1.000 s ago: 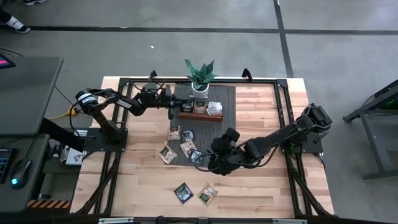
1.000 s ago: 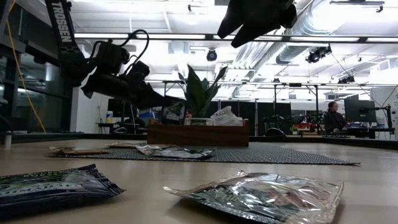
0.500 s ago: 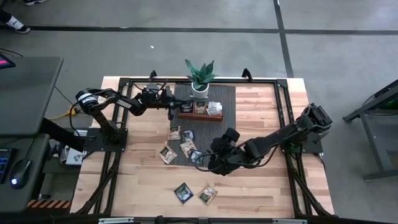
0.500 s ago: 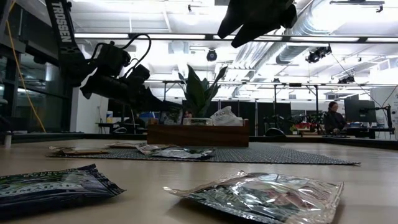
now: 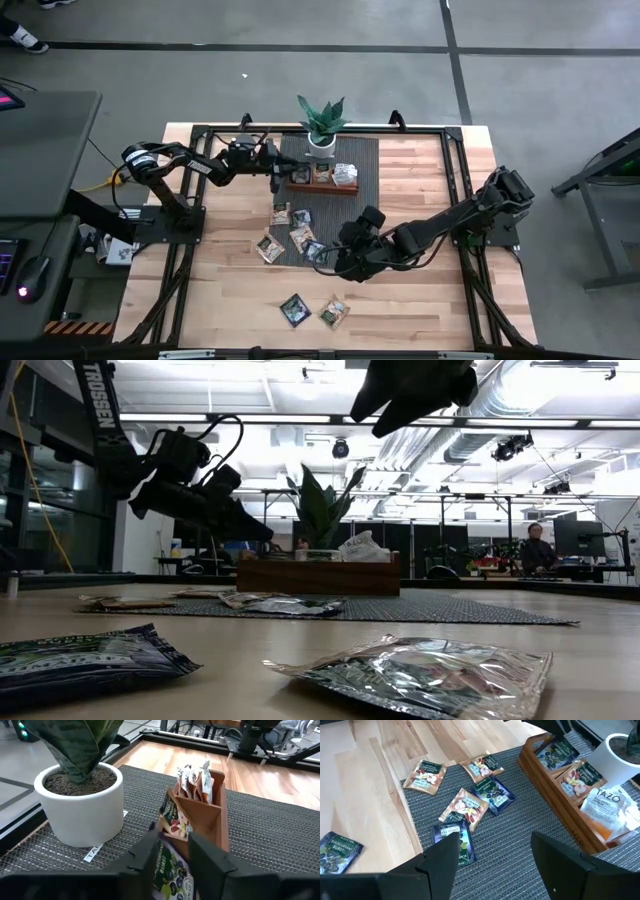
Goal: Pick & Place Tea
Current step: Put the purple tea bag into the left section of the wooden organizer
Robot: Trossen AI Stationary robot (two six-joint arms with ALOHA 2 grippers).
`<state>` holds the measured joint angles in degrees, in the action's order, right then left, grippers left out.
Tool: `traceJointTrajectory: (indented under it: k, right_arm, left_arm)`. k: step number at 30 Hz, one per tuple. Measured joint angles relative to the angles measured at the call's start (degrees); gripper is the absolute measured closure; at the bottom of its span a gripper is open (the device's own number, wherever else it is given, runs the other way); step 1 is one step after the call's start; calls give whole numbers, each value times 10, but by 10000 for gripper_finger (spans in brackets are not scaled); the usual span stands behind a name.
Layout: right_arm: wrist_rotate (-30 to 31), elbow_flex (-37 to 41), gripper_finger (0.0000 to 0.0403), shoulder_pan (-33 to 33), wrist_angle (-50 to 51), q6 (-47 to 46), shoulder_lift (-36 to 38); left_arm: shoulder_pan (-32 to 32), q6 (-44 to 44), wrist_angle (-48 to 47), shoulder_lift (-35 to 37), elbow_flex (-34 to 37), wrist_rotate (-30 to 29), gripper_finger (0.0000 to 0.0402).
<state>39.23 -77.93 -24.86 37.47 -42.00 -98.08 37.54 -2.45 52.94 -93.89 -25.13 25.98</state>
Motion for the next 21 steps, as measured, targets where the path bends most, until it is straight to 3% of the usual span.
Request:
traceJointTrajectory:
  k: [5,11,15,21]
  right_arm:
    - [-6,0,160,0,0,-1,0]
    - [-3,0,183,0,-2,0,-6]
    - [-4,0,231,2,-10,0,-30]
    - [-15,0,340,9,-24,11,-68]
  left_arm:
    - [0,17,-2,7,0,23,252]
    - [-23,56,-13,36,0,82,262]
    - [-67,46,-58,44,1,87,280]
    - [-151,41,-65,44,27,29,302]
